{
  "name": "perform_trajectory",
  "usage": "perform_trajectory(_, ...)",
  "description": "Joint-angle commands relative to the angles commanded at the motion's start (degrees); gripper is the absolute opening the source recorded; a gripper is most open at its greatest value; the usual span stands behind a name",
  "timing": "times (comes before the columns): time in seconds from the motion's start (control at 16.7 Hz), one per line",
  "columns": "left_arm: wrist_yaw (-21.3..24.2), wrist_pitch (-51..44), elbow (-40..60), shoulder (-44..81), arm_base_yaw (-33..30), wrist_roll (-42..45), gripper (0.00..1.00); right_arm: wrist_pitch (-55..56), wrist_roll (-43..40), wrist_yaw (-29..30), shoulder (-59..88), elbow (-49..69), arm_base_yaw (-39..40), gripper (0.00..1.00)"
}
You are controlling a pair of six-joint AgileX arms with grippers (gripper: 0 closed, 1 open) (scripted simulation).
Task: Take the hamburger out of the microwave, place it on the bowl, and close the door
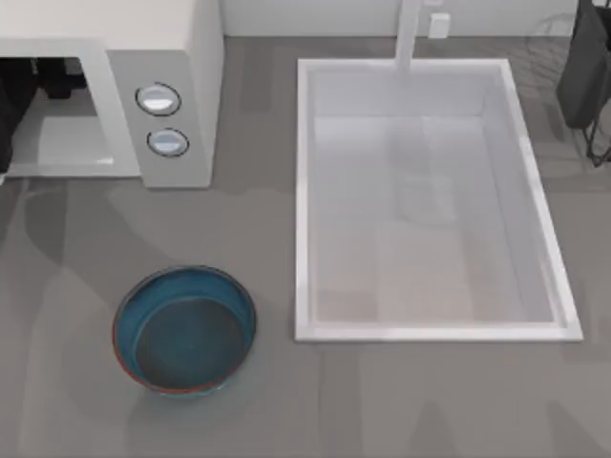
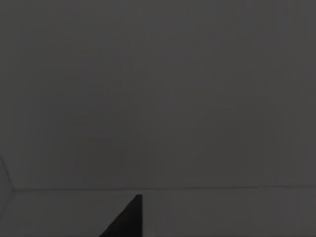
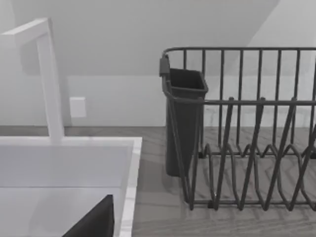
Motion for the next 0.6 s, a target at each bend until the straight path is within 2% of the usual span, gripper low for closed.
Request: perform_trajectory(0.6,3.41,23.72,-42.93,-16.67,3.72,1.07,0.00,0.00,0.00,0.00,0.00,0.00,0.00,1.00)
